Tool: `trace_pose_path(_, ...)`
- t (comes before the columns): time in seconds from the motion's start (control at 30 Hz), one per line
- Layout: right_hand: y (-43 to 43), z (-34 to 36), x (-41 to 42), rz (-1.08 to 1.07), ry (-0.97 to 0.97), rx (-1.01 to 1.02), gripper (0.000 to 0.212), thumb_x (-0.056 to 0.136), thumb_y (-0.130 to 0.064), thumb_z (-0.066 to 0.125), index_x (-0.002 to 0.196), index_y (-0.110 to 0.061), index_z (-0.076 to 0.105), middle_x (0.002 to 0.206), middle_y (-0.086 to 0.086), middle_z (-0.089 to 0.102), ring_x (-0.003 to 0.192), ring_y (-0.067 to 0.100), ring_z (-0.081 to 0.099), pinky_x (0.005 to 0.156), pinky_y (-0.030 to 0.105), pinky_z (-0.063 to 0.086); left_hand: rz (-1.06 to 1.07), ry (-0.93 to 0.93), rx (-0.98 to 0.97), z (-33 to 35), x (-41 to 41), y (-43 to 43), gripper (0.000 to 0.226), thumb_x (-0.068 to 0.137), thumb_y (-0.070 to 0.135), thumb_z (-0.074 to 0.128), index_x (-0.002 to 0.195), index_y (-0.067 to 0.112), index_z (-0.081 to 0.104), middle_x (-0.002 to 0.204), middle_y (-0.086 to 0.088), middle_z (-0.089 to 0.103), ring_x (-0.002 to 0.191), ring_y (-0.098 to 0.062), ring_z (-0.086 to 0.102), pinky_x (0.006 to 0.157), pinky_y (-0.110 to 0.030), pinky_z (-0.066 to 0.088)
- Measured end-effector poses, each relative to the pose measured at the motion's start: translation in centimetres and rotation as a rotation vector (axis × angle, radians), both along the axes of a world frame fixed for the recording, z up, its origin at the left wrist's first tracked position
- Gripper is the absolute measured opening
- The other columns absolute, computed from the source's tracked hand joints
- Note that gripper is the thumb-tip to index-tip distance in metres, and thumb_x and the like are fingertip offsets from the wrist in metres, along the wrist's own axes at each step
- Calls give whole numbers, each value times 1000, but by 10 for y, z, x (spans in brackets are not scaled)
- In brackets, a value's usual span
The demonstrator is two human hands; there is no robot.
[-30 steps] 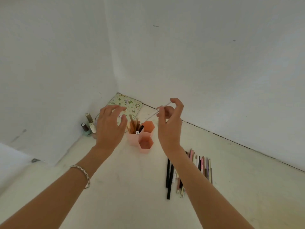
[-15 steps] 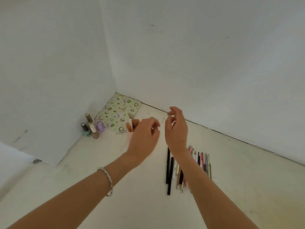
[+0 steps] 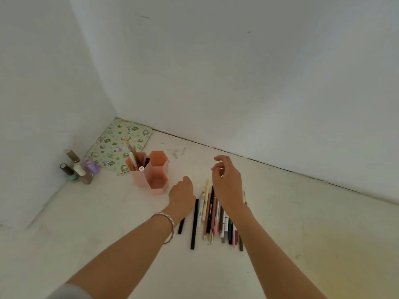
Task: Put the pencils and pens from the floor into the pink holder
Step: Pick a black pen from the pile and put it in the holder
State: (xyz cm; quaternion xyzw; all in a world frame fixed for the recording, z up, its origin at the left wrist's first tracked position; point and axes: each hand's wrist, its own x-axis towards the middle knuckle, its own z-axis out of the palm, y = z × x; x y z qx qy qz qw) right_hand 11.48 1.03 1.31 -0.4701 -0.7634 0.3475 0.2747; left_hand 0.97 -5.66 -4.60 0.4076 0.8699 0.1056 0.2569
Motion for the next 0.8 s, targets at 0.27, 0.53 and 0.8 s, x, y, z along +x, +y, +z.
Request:
trace_pose_path(0.27, -16, -32, -7, 264, -657, -37, 20, 89, -23, 57, 83, -7, 67, 91, 3, 57, 80, 19, 59, 66, 29, 50, 90, -49, 525, 73, -30, 21, 35, 84, 16, 62, 117, 18, 54, 86, -2, 57, 77, -17, 56, 69, -34, 50)
trace_pose_path(0.53, -36, -57, -20, 353, -852, 44, 19, 93, -23, 54, 99, -8, 63, 109, 8, 57, 101, 24, 55, 76, 31, 46, 110, -78, 732, 102, -44, 2, 33, 87, 19, 63, 119, 27, 57, 85, 6, 57, 81, -14, 58, 76, -35, 53)
trace_pose_path(0.8, -13, -15, -45, 102, -356, -322, 27, 88, -24, 48, 66, -13, 40, 58, -1, 43, 48, 15, 39, 45, 25, 29, 352, -29, 1119, 141, -102, -30, 47, 86, 9, 63, 127, 29, 54, 88, 13, 62, 79, 0, 63, 70, -9, 53)
